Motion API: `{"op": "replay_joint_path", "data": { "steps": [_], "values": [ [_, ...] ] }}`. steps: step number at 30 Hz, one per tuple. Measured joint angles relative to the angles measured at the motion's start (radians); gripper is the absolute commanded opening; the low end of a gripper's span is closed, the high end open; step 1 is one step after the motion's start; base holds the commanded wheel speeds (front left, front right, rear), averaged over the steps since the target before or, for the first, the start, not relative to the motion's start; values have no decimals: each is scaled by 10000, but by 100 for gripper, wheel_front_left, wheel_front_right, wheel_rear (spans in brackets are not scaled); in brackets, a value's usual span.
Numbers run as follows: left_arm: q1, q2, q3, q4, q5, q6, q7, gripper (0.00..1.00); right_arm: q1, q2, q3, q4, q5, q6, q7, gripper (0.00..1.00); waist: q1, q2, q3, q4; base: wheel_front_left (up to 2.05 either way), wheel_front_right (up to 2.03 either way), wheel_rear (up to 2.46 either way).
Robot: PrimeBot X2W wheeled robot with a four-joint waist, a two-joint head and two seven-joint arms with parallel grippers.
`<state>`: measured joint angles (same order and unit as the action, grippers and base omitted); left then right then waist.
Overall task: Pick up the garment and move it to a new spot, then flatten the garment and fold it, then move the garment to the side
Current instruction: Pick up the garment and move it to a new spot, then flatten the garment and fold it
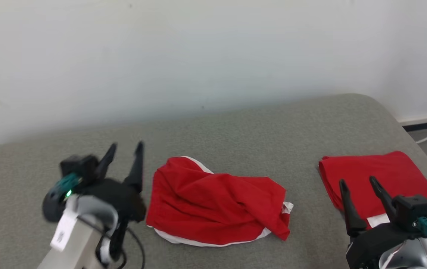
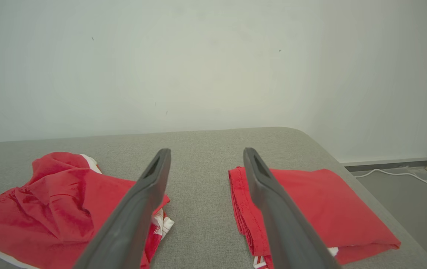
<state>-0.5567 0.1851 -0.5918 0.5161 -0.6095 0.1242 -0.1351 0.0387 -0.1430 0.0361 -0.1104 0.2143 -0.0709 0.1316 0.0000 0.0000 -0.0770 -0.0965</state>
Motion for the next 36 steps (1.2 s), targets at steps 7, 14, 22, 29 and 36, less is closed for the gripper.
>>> {"op": "replay_joint_path", "data": {
  "steps": [7,14,22,29,36],
  "values": [
    [2326,437,1338,-807,184,0,-738,100,374,42,-134,142,63,-86,-86,100,-1,0,-359,577,0,0,0],
    [4593,696,2071,-2157,151,0,-782,100,526,159,-196,550,127,-146,-174,100,-1,0,-593,900,0,0,0],
    [6438,775,2403,-3279,650,2,-752,100,774,297,-322,1005,169,-219,-221,100,-1,-1,-558,937,0,0,0],
    [6760,642,2679,-4006,1099,0,-485,100,765,430,-313,1068,232,-263,-357,100,-1,-1,-456,912,0,0,0],
    [6779,297,2970,-4529,1494,0,12,100,743,437,-293,1139,232,-263,-439,100,-1,0,-352,882,0,0,0]
  ]
}}
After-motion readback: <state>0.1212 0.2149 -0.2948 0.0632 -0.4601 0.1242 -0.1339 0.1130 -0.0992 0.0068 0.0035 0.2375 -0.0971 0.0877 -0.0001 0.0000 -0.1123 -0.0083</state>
